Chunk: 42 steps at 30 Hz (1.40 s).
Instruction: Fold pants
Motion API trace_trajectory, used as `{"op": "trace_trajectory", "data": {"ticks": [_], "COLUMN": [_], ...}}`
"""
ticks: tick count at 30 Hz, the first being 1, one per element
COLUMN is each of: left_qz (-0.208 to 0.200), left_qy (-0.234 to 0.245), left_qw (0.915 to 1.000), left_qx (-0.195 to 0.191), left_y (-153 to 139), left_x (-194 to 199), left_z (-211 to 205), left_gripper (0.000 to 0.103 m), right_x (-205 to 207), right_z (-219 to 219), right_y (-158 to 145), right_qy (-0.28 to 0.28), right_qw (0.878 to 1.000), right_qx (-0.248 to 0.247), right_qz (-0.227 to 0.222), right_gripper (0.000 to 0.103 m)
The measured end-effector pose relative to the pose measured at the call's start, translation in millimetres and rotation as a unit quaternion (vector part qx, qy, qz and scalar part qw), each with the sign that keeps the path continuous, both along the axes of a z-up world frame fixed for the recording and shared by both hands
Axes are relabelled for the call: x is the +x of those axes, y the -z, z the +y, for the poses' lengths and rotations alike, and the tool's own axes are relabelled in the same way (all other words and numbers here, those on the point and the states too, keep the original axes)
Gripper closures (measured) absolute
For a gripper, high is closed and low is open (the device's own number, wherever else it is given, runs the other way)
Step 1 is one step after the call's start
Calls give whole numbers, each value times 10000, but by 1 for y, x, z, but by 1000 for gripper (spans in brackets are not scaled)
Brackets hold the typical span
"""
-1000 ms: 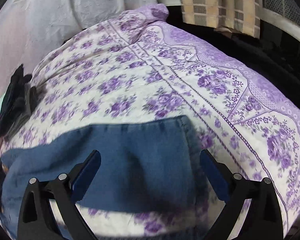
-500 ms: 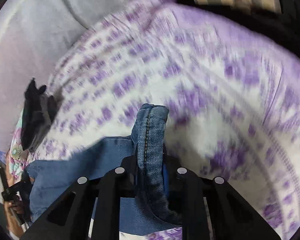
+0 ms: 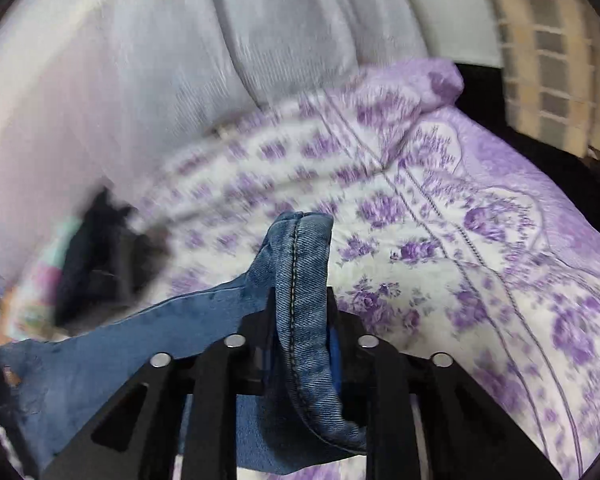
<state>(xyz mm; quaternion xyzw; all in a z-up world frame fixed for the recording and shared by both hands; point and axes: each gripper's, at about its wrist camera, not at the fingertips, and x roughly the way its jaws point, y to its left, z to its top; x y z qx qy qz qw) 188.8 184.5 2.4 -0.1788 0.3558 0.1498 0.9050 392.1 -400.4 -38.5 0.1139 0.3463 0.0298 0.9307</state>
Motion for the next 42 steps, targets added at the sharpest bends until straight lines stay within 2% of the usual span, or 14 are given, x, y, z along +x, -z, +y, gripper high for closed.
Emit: {"op": "trace_trajectory", "data": {"ticks": [2,3,5,7,9,13,21,27,31,33,35,36,40,42], "left_qz": [689,1213,1663,1182,1089,680,1223,1480,1466,1292,1148,1035,831,708], "left_qy": [-59,-161,-300,-350,-416,-332,-147,-112,49,-33,20,7,-146,-203], "left_qw": [9973,9919,9854,9924,9928,9949,9896,9889,9879,9904,9924,9938,9964,9972], "left_qx": [245,344,221,-18,257,672,740,99,-511,-496,-438,-412,-1,94], "left_y": [32,54,78,68,53,25,51,80,97,96,89,83,63,53], "left_x": [28,41,44,25,7,-37,-91,-104,-96,-97,-99,-102,-116,-126], "left_z": [9,15,27,34,35,36,35,38,41,40,33,29,10,4], "left_gripper": [52,51,45,42,22,13,12,12,27,46,78,84,86,86], "right_x": [23,34,32,9,-25,-100,-222,-258,-270,-275,-280,-282,-285,-285], "right_z": [9,11,6,-3,-10,-15,-50,-59,-54,-52,-50,-50,-44,-40], "right_y": [27,46,60,55,47,29,24,35,47,52,56,60,72,72], "right_qy": [511,895,1171,967,570,83,20,-3,-11,-24,-53,-56,-149,-95], "right_qw": [9949,9821,9684,9797,9856,9903,9941,9927,9906,9902,9897,9890,9879,9906], "right_qx": [-758,-1348,-1662,-1269,-1110,-1100,-782,-462,-408,-350,-246,-157,98,-21], "right_qz": [429,963,1442,1216,1137,846,747,1118,1303,1350,1406,1468,1541,1367], "right_gripper": [36,32,32,32,28,14,7,7,7,7,7,7,7,21]}}
